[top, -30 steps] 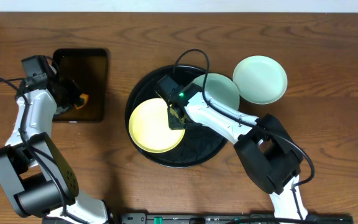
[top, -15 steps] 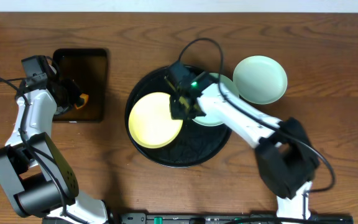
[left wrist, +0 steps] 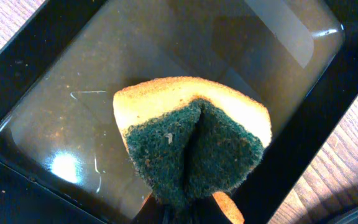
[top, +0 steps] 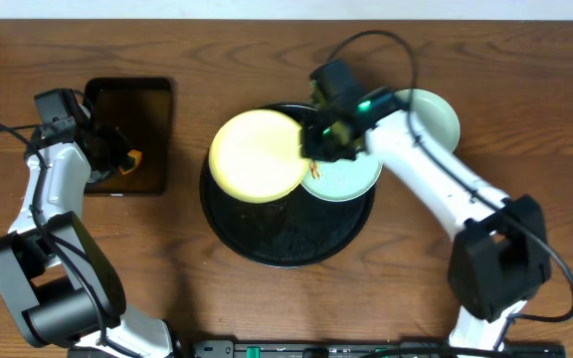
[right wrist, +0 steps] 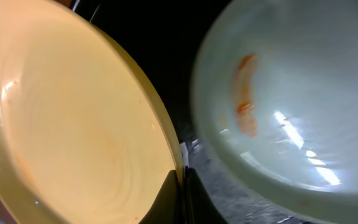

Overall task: Clean dirty plates on tray and stack at the side
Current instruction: 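Carry the yellow plate with the right gripper onto the green plate at right, then release the yellow plate and move the right gripper to the green plate rim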

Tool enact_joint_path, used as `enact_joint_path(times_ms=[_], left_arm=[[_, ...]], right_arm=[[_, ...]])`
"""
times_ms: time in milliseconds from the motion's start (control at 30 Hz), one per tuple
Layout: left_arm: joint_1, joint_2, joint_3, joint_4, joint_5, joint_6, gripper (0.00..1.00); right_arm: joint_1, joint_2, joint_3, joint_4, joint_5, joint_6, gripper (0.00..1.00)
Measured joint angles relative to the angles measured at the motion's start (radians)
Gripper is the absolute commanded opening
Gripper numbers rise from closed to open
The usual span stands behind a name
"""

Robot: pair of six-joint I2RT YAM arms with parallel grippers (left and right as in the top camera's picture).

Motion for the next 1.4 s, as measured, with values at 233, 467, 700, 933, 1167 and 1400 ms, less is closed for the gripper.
enact_joint_path(times_ms=[233, 467, 700, 933, 1167, 1400], left_arm=[[0.0, 0.0, 0.0, 0.0, 0.0, 0.0, 0.08], [0.0, 0.0, 0.0, 0.0, 0.0, 0.0, 0.08], [0.0, 0.0, 0.0, 0.001, 0.0, 0.0, 0.08], [0.0, 0.0, 0.0, 0.001, 0.0, 0.0, 0.08], [0.0, 0.0, 0.0, 0.001, 0.0, 0.0, 0.08], [0.0, 0.0, 0.0, 0.001, 0.0, 0.0, 0.08]], right_arm=[[-0.326, 0.0, 0.0, -0.03, -0.091, -0.045, 0.01], [-0.564, 0.0, 0.0, -0.116, 0.038, -0.068, 0.01], [-0.621, 0.0, 0.0, -0.09, 0.159, -0.081, 0.01], [-0.616, 0.0, 0.0, -0.059, 0.177, -0.095, 0.39], [-0.609, 0.0, 0.0, -0.066, 0.163, -0.117, 0.56], [-0.511, 0.0, 0.0, -0.101, 0.068, -0.215, 0.59]])
